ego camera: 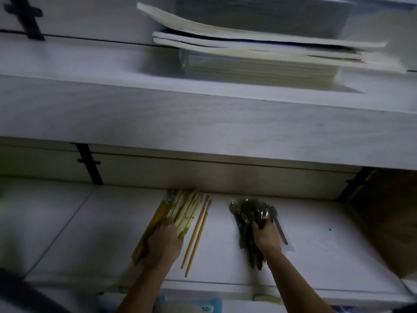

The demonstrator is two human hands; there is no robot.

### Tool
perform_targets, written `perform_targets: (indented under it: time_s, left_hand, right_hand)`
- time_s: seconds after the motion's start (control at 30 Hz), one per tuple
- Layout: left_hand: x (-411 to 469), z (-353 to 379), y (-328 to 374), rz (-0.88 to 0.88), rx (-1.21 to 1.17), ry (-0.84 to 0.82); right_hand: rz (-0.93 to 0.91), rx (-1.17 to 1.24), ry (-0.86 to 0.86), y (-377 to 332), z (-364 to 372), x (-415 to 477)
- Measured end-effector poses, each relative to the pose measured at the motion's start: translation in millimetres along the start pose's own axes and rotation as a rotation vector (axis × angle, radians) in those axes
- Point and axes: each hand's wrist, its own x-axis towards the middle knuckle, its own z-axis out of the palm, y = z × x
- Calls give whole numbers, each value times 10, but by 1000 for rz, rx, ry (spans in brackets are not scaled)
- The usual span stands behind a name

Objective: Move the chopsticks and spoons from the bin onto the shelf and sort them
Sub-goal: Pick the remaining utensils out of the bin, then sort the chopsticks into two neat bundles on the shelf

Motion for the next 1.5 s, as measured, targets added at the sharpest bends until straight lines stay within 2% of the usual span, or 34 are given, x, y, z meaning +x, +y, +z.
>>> perform_targets:
  time_s: [0.13, 0.23, 0.33, 0.4, 0.5, 0.63, 0.7, 0.83, 1.03, 1.23, 1.4, 1.5]
  left_hand:
    - [21, 6, -45, 25, 72, 8]
    - [37, -8, -111, 33, 16, 52]
    - [33, -78, -194, 69, -40, 120]
    - [49, -118, -278, 72, -66, 149]
    - [82, -122, -427, 56, -114, 146]
    - [103, -93, -563, 60, -196, 43]
    - [103, -93, -592, 68, -207, 2]
    - [131, -124, -643, 82, -154, -40]
    - [254, -197, -719, 126, -87, -115]
    - [376, -244, -784, 149, -159, -204]
    - [471, -289, -895, 119, -381, -331]
    - [518, -363, -978, -23, -688, -559]
  right_hand:
    - [-25, -87, 21, 26, 24, 24]
    - [-35, -58, 61, 16, -4, 19]
    - [-63, -41, 163, -55, -63, -58]
    - [-152, 7, 232, -133, -82, -149]
    - [-272, 179, 114, -291, -10, -346]
    - [-340, 138, -255, -522, 345, -580]
    - [-343, 118, -326, -633, 582, -680]
    - [-275, 8, -270, -829, 948, -834]
    - [-187, -228, -218, -995, 1125, -842]
    - [-107, -275, -188, -1036, 1124, -762]
    - [-44, -257, -164, -1060, 1094, -698]
    - [-23, -253, -164, -1059, 1122, -717]
